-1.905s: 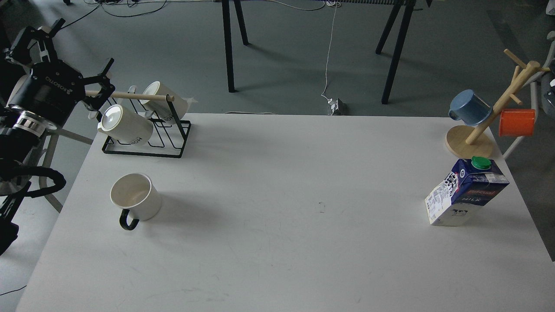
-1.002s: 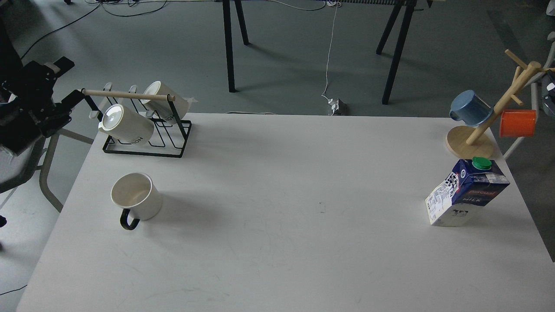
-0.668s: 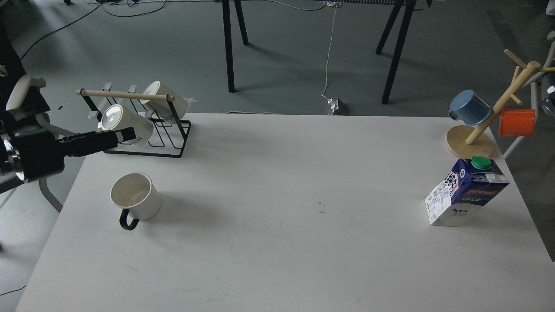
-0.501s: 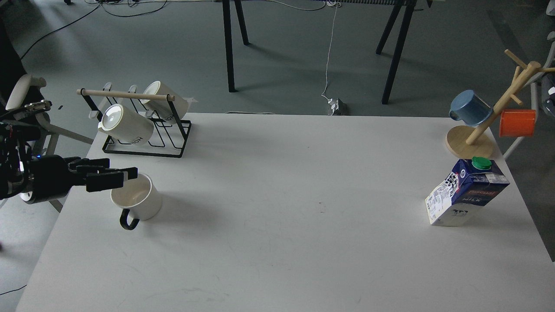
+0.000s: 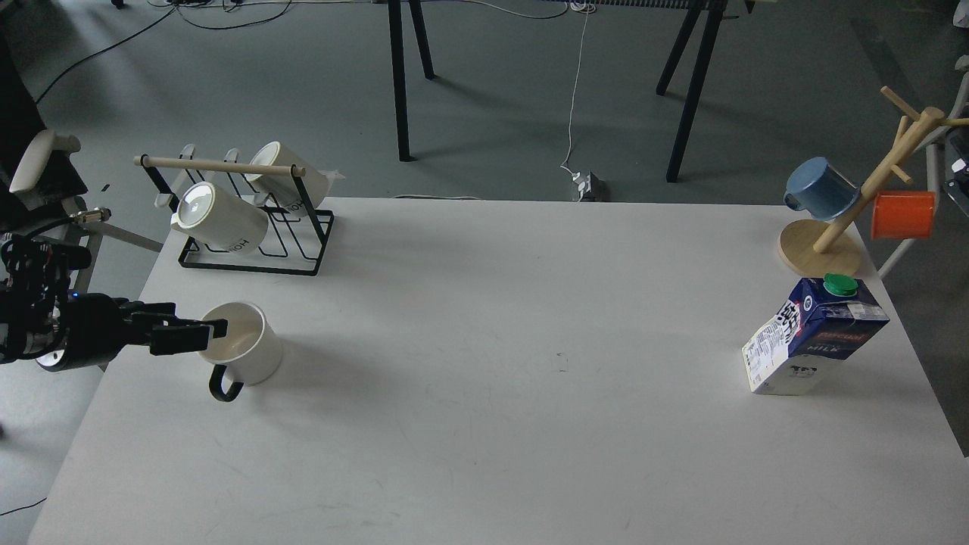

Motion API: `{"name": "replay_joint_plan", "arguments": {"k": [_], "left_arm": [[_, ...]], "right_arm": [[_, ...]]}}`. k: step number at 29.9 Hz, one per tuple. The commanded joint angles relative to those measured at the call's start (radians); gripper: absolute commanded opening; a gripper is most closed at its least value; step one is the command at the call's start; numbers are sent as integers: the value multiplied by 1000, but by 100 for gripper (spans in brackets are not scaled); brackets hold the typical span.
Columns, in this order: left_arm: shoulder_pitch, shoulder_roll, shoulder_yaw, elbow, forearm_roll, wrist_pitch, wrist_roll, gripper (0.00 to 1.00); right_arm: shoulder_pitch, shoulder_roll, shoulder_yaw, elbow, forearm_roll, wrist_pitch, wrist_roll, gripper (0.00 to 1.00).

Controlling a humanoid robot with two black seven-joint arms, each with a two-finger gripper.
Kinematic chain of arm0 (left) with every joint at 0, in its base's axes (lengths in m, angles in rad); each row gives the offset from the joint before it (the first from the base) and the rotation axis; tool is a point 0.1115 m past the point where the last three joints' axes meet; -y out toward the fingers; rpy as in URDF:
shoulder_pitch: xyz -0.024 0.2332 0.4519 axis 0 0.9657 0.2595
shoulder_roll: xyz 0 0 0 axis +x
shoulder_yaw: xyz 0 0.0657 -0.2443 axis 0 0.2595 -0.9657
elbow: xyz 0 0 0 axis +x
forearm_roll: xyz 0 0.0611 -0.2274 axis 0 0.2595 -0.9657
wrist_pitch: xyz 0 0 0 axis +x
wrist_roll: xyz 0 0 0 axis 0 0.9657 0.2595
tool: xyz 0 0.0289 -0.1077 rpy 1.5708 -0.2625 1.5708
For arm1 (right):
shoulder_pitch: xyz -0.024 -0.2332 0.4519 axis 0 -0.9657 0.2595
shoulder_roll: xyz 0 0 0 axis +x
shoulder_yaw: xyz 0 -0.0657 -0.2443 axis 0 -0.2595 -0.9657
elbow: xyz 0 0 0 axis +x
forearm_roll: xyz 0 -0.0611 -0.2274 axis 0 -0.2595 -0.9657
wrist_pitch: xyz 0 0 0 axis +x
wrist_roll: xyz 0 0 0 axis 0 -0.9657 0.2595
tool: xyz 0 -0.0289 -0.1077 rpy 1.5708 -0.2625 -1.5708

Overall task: Place cup and milk with both arms
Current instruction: 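Grasp the white mug by its rim with the left gripper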

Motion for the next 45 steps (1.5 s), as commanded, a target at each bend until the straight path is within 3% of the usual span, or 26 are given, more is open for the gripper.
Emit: {"name": "replay_joint_plan", "arguments": {"k": [1, 16, 23, 31, 36, 37, 41, 45], "left_arm": [[-13, -24, 23, 42, 0, 0, 0, 100], [-117, -145, 128, 211, 0, 0, 0, 99], [-123, -190, 132, 297, 0, 7, 0, 91], [-123, -200, 139, 319, -1, 90, 0, 62], [-122, -200, 141, 319, 0, 140, 0, 49], [-120, -200, 141, 317, 0, 140, 0, 44], [-128, -193, 210, 316, 0, 147, 0, 9], [-143, -191, 270, 311, 0, 166, 0, 2]], "right_arm": [[-5, 0, 2, 0, 0, 0, 0, 99], [-19, -1, 5, 1, 0, 0, 2, 99], [-19, -1, 6, 0, 2, 0, 3, 99], [-26, -1, 6, 3, 3, 0, 5, 99], [-40, -1, 11, 3, 3, 0, 6, 99], [-40, -1, 11, 3, 3, 0, 6, 99], [-43, -1, 11, 3, 3, 0, 6, 99], [-45, -1, 12, 3, 3, 0, 6, 99]]}}
